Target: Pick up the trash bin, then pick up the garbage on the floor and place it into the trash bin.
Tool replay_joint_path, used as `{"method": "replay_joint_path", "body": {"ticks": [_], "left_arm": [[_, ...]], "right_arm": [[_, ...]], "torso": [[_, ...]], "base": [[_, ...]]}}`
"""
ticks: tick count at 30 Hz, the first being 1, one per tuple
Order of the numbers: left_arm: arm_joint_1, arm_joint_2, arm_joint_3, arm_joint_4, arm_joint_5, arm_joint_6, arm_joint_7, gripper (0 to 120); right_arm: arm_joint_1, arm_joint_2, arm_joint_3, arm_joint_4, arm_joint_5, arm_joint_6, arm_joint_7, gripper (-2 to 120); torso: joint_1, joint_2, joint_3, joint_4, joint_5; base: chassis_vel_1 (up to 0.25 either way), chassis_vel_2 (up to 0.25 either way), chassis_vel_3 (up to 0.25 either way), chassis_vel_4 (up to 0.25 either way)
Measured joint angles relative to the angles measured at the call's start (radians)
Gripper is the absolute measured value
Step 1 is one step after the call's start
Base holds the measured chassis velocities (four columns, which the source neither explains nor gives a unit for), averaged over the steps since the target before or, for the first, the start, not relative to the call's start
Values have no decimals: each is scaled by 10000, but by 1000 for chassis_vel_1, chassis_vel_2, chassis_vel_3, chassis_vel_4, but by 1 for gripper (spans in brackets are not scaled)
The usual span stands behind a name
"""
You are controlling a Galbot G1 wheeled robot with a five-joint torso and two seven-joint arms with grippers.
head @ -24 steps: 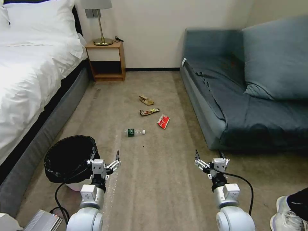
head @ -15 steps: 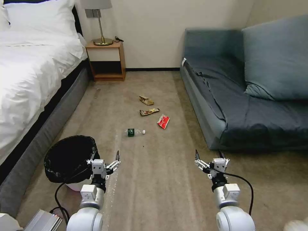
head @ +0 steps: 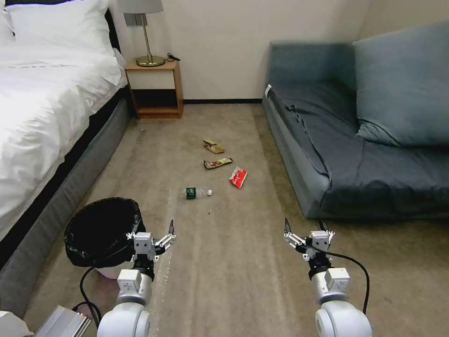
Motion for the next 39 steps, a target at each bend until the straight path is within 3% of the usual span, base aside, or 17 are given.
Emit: {"method": "replay_joint_path", "body": {"ticks": [39], "left_arm": [[0,0,0,0,0,0,0,100]], "right_arm": [[0,0,0,0,0,0,0,100]], "torso": [[0,0,0,0,0]], "base": [[0,0,0,0]]}}
